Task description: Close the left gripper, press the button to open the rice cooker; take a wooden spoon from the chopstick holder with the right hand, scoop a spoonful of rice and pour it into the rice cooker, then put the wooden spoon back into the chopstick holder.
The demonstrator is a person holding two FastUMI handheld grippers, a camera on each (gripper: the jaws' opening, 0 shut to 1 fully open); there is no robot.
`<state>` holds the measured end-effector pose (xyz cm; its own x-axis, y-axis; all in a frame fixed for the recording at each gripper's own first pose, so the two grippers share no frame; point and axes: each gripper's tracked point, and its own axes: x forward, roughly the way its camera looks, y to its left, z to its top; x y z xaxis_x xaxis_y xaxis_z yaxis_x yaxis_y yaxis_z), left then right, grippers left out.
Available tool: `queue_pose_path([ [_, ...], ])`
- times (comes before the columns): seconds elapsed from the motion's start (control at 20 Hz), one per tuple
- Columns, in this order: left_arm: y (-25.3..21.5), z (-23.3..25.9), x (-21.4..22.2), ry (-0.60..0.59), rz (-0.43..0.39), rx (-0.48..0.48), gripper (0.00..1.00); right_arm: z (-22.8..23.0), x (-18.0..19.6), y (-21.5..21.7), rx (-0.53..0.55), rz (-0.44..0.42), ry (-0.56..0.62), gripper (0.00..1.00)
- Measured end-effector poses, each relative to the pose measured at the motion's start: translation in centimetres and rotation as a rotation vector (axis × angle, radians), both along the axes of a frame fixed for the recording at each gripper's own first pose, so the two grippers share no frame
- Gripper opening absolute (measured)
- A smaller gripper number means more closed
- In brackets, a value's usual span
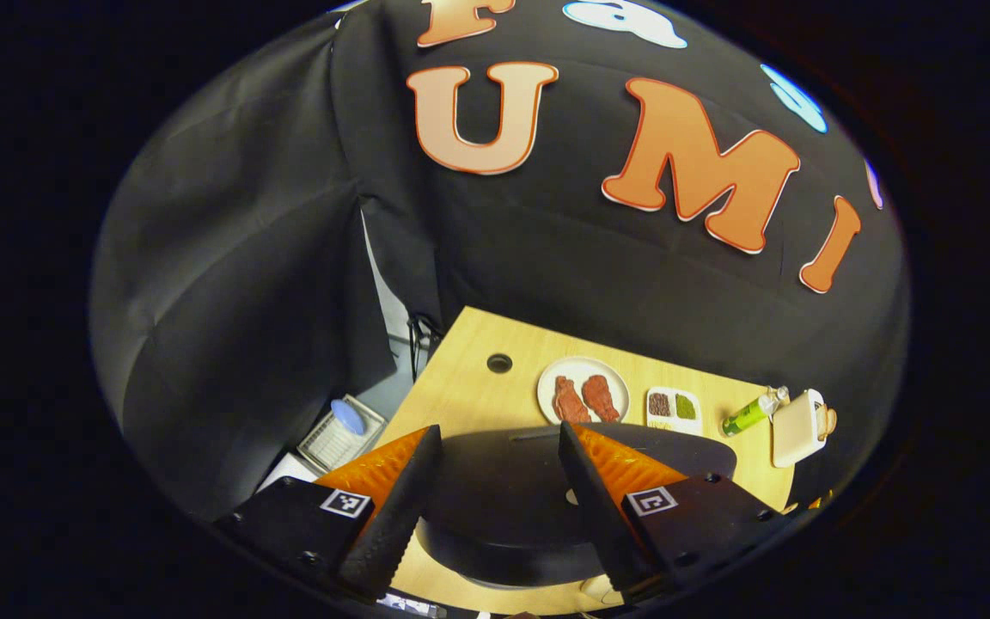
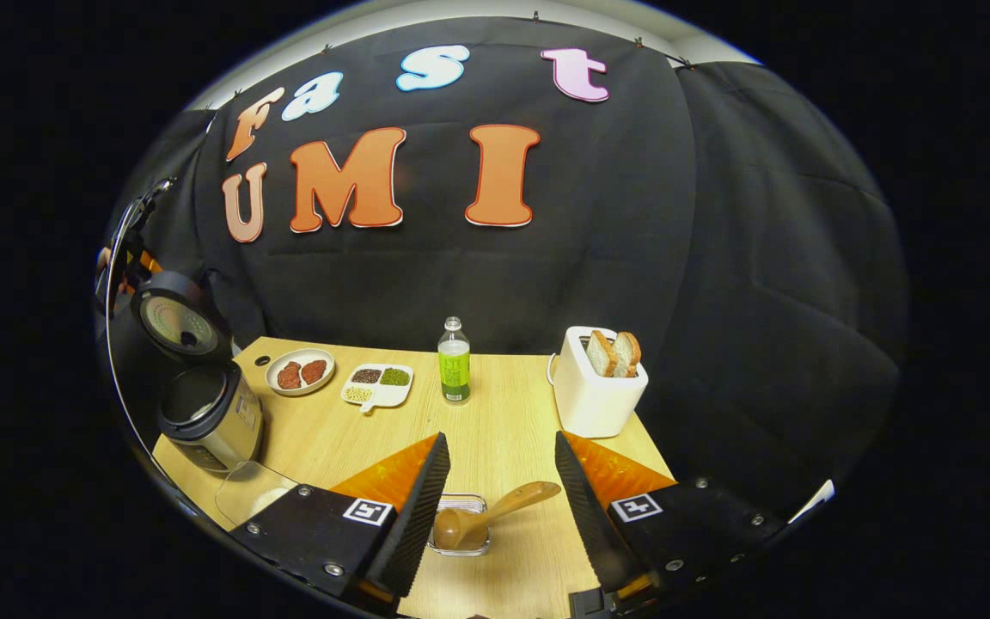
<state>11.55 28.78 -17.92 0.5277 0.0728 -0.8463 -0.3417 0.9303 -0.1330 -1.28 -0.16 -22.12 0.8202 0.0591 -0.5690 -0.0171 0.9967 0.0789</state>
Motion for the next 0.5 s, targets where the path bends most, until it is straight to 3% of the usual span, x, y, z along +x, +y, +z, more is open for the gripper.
queue_pose_path([
  [0.1,-1.2,-0.7,-1.5,0.055,0.03,-0.052,0.93,0.3,0.4,0.1,0.009,0.007,-0.013,0.78],
  [0.25,-2.4,-1.3,-3.2,0.084,-0.033,0.005,0.96,0.3,0.8,0.6,0.014,0.026,-0.023,0.77],
  [0.5,-5.2,-2.6,-5.1,0.158,-0.063,-0.02,0.97,-0.2,1.2,1.4,0.033,0.052,-0.026,0.78],
])
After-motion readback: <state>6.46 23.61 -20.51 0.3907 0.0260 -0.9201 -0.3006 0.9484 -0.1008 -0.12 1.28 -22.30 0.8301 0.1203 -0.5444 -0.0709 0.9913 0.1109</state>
